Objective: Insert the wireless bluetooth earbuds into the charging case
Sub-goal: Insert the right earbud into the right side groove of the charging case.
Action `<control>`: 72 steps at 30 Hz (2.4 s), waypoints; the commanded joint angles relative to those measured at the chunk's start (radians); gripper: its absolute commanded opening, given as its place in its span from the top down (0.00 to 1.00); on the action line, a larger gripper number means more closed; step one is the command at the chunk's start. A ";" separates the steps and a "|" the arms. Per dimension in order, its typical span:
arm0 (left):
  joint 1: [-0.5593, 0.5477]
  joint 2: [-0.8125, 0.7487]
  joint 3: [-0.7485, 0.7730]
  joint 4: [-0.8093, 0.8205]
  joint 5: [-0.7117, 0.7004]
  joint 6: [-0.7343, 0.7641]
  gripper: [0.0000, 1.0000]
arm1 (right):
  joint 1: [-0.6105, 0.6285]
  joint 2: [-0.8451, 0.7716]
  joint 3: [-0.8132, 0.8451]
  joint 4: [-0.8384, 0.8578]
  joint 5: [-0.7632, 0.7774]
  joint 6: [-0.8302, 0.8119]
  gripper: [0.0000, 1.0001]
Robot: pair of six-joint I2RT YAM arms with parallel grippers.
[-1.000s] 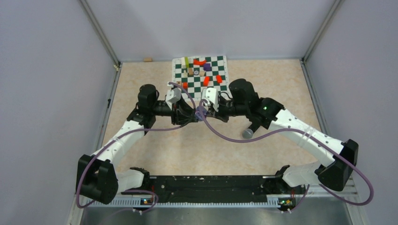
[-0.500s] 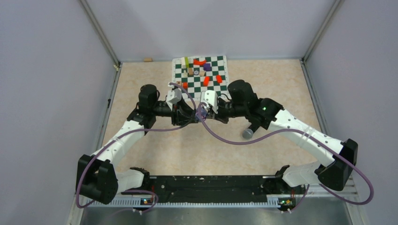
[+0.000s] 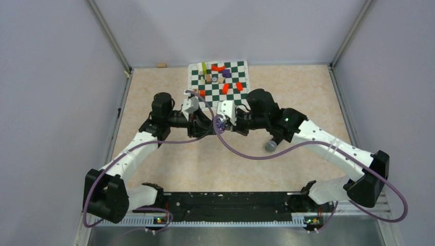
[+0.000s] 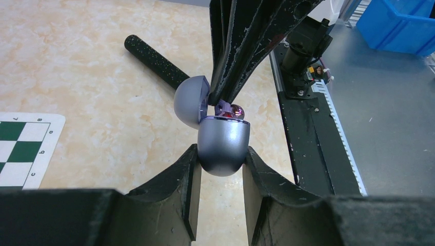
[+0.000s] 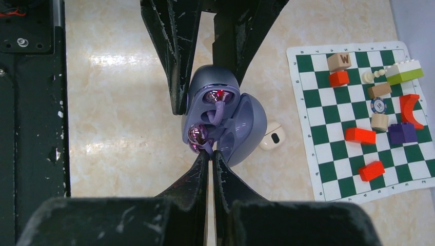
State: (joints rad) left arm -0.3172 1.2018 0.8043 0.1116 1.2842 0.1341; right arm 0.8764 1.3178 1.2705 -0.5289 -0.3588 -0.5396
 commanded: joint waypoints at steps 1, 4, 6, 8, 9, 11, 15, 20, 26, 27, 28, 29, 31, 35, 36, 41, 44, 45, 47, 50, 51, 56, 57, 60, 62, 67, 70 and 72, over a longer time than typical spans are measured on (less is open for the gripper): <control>-0.006 -0.030 0.042 0.049 0.024 0.008 1.00 | 0.013 -0.007 0.003 0.035 0.056 0.017 1.00; -0.006 -0.031 0.040 0.058 0.027 0.003 1.00 | 0.013 -0.018 -0.002 0.048 0.074 0.024 1.00; -0.006 -0.031 0.038 0.073 0.026 -0.010 1.00 | 0.012 -0.022 -0.003 0.053 0.076 0.026 1.00; -0.006 -0.030 0.036 0.091 0.026 -0.026 1.00 | 0.013 -0.019 -0.003 0.052 0.072 0.026 1.00; -0.005 -0.030 0.036 0.098 0.026 -0.034 1.00 | 0.013 -0.021 -0.005 0.050 0.073 0.027 1.00; -0.005 -0.031 0.035 0.104 0.024 -0.044 1.00 | 0.013 -0.021 -0.007 0.050 0.078 0.021 1.00; -0.002 -0.032 0.027 0.139 0.023 -0.074 1.00 | 0.013 -0.024 -0.007 0.051 0.083 0.023 1.00; 0.006 -0.033 0.001 0.244 0.025 -0.161 1.00 | 0.013 -0.033 -0.011 0.068 0.096 0.039 1.00; 0.006 -0.031 -0.009 0.270 0.016 -0.183 1.00 | 0.011 -0.052 -0.015 0.100 0.115 0.072 1.00; 0.006 -0.029 -0.012 0.278 0.014 -0.189 1.00 | 0.012 -0.057 -0.016 0.110 0.123 0.079 1.00; 0.006 -0.028 -0.017 0.291 0.011 -0.199 1.00 | 0.011 -0.059 -0.017 0.116 0.132 0.084 1.00; 0.006 -0.027 -0.023 0.309 0.005 -0.216 1.00 | 0.011 -0.062 -0.017 0.124 0.142 0.087 1.00; 0.006 -0.023 -0.038 0.364 -0.009 -0.261 1.00 | 0.011 -0.066 -0.017 0.138 0.162 0.096 1.00; 0.008 -0.011 -0.064 0.451 -0.047 -0.350 1.00 | 0.010 -0.062 0.004 0.144 0.180 0.110 1.00; 0.007 -0.008 -0.066 0.461 -0.057 -0.362 1.00 | 0.011 -0.060 0.013 0.140 0.181 0.111 1.00; 0.014 -0.002 -0.103 0.594 -0.103 -0.460 1.00 | 0.017 -0.047 0.040 0.122 0.200 0.097 1.00; 0.019 -0.005 -0.116 0.634 -0.119 -0.496 1.00 | 0.022 -0.039 0.040 0.127 0.216 0.097 1.00; 0.021 -0.005 -0.121 0.648 -0.123 -0.510 1.00 | 0.024 -0.037 0.039 0.132 0.220 0.097 1.00; 0.023 -0.004 -0.128 0.677 -0.124 -0.531 1.00 | 0.026 -0.036 0.042 0.134 0.224 0.097 1.00; 0.024 -0.005 -0.130 0.691 -0.122 -0.542 1.00 | 0.031 -0.029 0.044 0.135 0.216 0.097 1.00; 0.024 -0.004 -0.129 0.689 -0.121 -0.542 1.00 | 0.034 -0.028 0.044 0.134 0.215 0.098 1.00; 0.023 -0.004 -0.130 0.675 -0.116 -0.523 1.00 | 0.043 -0.023 0.061 0.134 0.219 0.102 1.00; 0.023 -0.003 -0.130 0.670 -0.116 -0.518 1.00 | 0.045 -0.022 0.066 0.132 0.219 0.101 1.00; 0.023 -0.006 -0.127 0.658 -0.119 -0.509 1.00 | 0.054 -0.013 0.079 0.117 0.224 0.097 1.00; 0.023 -0.005 -0.127 0.654 -0.119 -0.507 1.00 | 0.063 -0.007 0.083 0.110 0.232 0.090 1.00; 0.023 -0.011 -0.127 0.647 -0.118 -0.498 1.00 | 0.087 0.009 0.086 0.084 0.251 0.066 1.00; 0.024 -0.014 -0.128 0.646 -0.118 -0.498 1.00 | 0.088 0.006 0.079 0.081 0.265 0.061 1.00; 0.025 -0.015 -0.130 0.645 -0.119 -0.496 1.00 | 0.090 -0.002 0.074 0.082 0.281 0.058 1.00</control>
State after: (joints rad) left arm -0.2920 1.2026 0.6708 0.7048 1.1618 -0.3679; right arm 0.9508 1.3159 1.3113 -0.4438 -0.1081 -0.4709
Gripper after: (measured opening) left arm 0.367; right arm 0.008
